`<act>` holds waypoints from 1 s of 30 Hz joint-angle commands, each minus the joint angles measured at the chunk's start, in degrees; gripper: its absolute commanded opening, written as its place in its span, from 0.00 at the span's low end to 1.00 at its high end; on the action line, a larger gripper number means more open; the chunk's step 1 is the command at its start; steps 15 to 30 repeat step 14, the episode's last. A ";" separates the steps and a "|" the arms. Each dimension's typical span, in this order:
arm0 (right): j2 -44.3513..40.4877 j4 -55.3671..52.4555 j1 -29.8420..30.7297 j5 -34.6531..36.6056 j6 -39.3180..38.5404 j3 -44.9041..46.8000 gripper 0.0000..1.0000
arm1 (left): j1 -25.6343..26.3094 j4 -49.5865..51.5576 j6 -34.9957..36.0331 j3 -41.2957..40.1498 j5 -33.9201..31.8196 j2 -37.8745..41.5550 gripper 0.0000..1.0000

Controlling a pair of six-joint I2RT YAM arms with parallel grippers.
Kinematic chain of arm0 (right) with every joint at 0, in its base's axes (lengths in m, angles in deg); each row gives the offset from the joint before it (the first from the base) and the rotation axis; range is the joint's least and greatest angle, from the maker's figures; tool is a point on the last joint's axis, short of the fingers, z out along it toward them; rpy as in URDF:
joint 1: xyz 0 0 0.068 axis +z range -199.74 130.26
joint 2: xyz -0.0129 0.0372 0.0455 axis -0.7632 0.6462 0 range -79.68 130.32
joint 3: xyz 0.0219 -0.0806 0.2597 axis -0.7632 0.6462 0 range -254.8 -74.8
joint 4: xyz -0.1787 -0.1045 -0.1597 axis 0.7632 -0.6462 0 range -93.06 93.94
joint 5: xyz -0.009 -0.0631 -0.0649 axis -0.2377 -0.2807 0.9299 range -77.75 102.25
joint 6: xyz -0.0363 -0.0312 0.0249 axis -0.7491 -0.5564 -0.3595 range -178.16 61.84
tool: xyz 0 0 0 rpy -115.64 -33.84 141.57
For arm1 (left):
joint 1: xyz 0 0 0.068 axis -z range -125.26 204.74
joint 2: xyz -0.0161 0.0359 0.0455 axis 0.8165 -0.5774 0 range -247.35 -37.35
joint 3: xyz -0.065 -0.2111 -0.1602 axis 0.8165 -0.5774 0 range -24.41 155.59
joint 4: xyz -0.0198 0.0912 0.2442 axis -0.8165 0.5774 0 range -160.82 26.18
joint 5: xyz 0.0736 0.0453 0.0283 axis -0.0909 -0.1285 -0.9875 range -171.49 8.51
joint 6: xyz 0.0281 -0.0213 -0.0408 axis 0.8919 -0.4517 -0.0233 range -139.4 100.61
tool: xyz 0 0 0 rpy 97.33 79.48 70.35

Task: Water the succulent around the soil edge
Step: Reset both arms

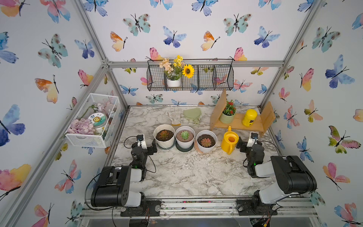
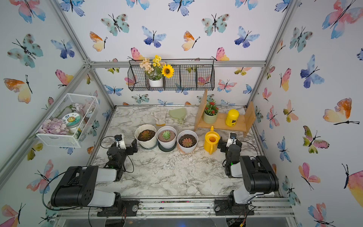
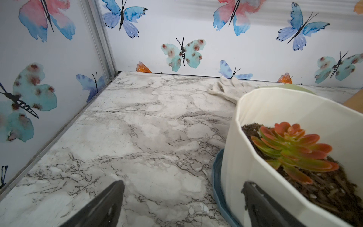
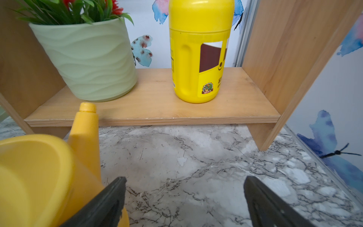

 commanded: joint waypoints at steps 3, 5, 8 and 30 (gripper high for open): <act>-0.13 0.14 -0.22 -1.26 -0.81 -0.84 0.98 | 0.17 0.66 0.68 0.56 -1.99 1.02 0.98; -0.13 0.12 -0.21 -1.26 -0.81 -0.78 0.98 | 0.17 0.70 0.71 0.58 -1.96 0.97 0.98; -0.13 0.14 -0.19 -1.22 -0.81 -0.77 0.98 | 0.17 0.78 0.72 0.64 -2.00 0.90 0.99; -0.13 0.16 -0.20 -1.26 -0.81 -0.84 0.98 | 0.17 0.81 0.72 0.75 -1.86 0.79 0.98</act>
